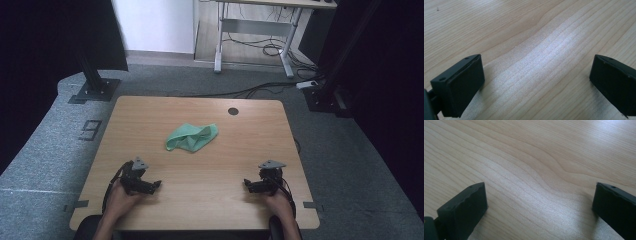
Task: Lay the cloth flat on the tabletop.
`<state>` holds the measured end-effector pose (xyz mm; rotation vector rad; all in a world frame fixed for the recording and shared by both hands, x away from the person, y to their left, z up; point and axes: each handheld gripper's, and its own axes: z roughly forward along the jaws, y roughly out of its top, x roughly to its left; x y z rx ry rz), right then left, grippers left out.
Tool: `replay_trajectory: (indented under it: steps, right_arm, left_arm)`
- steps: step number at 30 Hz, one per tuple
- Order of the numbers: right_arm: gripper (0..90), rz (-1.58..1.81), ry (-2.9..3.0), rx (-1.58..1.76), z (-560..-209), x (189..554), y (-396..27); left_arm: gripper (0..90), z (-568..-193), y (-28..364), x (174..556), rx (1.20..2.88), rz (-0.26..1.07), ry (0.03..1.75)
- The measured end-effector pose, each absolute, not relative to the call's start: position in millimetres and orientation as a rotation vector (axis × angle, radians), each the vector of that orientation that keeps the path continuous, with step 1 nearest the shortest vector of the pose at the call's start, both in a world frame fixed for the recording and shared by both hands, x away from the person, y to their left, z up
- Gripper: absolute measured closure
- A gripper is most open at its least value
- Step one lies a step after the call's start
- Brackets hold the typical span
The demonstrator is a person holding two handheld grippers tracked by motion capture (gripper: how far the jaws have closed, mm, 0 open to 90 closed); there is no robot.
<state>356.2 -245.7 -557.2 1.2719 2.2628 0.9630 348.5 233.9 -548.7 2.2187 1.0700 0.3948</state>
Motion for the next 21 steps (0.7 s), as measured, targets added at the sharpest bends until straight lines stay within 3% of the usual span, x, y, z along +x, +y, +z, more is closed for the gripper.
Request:
replay_trajectory:
  steps: [21]
  right_arm:
    - [0.0, 0.969, 2.274, 1.262, -557.1, 355.7, -245.4]
  left_arm:
    - [0.0, -548.7, 233.9, 348.7, 2.218, 0.394, 1.070]
